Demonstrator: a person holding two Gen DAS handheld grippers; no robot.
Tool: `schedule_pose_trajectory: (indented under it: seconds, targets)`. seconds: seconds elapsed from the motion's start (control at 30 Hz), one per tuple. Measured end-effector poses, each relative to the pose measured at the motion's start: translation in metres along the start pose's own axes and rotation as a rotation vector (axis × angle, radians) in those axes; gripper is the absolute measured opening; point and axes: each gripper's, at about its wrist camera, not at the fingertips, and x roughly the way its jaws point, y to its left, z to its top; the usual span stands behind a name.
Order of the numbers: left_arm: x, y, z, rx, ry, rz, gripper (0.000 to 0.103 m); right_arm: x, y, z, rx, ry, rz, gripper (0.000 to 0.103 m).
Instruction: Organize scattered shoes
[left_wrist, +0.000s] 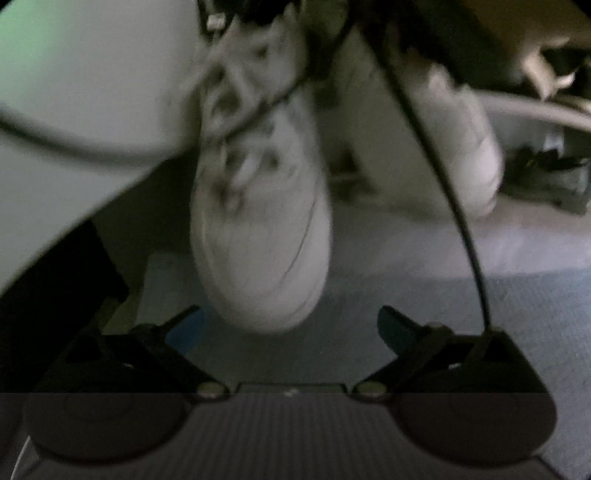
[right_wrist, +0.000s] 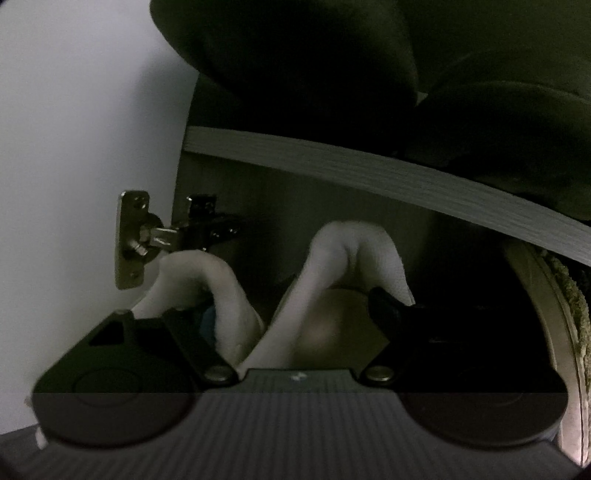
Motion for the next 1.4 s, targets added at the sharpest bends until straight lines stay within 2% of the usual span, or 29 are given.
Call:
schedule_pose_trajectory:
  seconds: [0.07,0.13,0.2,0.23,0.27,0.3,0.37,0.47,0.53,0.63,0.7,0.77,0.87,1.0,1.1,1.23,1.3,1.33,1.37,1.4]
  targets:
    - [0.015,-0.002,0.002,-0.002,0.022,0.006,0.101,0.002,0.002,0.001,0.004,0.002,-0.003,0.083]
    - [0.024,-0.002,0.008,-0.017,0.0,0.002,0.1,0.006,0.003,0.002,0.011,0.007,-0.002,0.083]
    - [0.023,-0.003,0.012,-0.015,-0.037,0.014,0.096,0.007,0.003,0.003,0.015,0.008,-0.006,0.08]
    - [0.022,-0.002,0.019,-0.048,-0.043,0.042,0.093,0.008,0.004,0.003,0.016,0.003,-0.017,0.08]
    - [0.021,0.0,0.022,-0.066,-0.04,0.04,0.085,0.006,0.006,0.0,0.008,-0.013,-0.046,0.08]
    - [0.02,0.003,0.025,-0.082,-0.036,0.034,0.085,0.005,0.007,-0.002,0.005,-0.024,-0.071,0.08]
    - [0.009,-0.001,0.028,-0.057,-0.079,0.015,0.085,0.006,0.003,-0.001,0.031,-0.022,-0.093,0.08]
    - [-0.01,-0.008,0.035,-0.028,-0.145,-0.019,0.085,0.014,-0.012,0.002,0.105,0.001,-0.146,0.072]
    - [-0.019,-0.009,0.041,-0.064,-0.141,-0.033,0.085,0.021,-0.021,0.003,0.132,0.009,-0.152,0.071]
    - [-0.03,-0.012,0.049,-0.109,-0.127,-0.049,0.085,0.031,-0.026,0.009,0.118,0.033,-0.076,0.072]
    - [-0.036,-0.015,0.051,-0.125,-0.107,-0.05,0.085,0.033,-0.024,0.012,0.086,0.039,-0.03,0.082]
    - [-0.038,-0.018,0.051,-0.129,-0.099,-0.05,0.085,0.03,-0.021,0.011,0.076,0.011,-0.027,0.084]
    - [-0.048,-0.023,0.052,-0.139,-0.1,-0.047,0.085,0.026,-0.023,0.007,0.091,-0.032,-0.029,0.093]
    - [-0.063,-0.027,0.055,-0.146,-0.113,-0.043,0.085,0.021,-0.025,0.005,0.109,-0.063,-0.029,0.093]
    - [-0.071,-0.028,0.056,-0.154,-0.114,-0.05,0.085,0.005,-0.022,0.002,0.102,-0.087,-0.004,0.093]
    - [-0.093,-0.031,0.058,-0.15,-0.181,-0.053,0.085,-0.009,-0.018,0.0,0.071,-0.113,0.02,0.093]
    - [-0.103,-0.033,0.06,-0.145,-0.221,-0.066,0.085,-0.079,-0.065,-0.009,0.093,-0.108,0.021,0.093]
    - [-0.108,-0.034,0.062,-0.144,-0.24,-0.073,0.085,-0.097,-0.079,-0.018,0.182,-0.073,0.004,0.093]
    - [-0.109,-0.036,0.064,-0.152,-0.237,-0.083,0.085,-0.104,-0.078,-0.024,0.229,-0.054,-0.006,0.093]
    - [-0.111,-0.037,0.066,-0.16,-0.232,-0.093,0.084,-0.11,-0.086,-0.042,0.386,0.014,-0.034,0.093]
